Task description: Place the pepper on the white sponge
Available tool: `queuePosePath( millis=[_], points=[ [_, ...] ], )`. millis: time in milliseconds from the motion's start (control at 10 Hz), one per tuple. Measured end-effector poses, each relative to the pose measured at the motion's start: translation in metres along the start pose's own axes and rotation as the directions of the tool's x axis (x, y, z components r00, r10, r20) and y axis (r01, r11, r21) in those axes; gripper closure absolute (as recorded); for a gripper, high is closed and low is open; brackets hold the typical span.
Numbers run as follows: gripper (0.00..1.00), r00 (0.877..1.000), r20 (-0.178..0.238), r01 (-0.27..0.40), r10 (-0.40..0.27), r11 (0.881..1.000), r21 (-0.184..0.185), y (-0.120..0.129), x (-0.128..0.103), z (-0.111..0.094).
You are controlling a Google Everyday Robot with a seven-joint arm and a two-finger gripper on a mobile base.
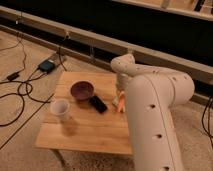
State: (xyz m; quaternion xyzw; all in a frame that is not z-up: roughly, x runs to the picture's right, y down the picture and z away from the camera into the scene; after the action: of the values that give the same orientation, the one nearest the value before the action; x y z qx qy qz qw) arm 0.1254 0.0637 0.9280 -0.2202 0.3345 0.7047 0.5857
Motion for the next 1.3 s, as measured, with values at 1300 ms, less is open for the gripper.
queuePosePath(
  millis=[1300],
  points=[
    [0.29,0.993,0.109,0.080,-0.051,0.954,-0.288,0.032,0.089,-0.099]
  ],
)
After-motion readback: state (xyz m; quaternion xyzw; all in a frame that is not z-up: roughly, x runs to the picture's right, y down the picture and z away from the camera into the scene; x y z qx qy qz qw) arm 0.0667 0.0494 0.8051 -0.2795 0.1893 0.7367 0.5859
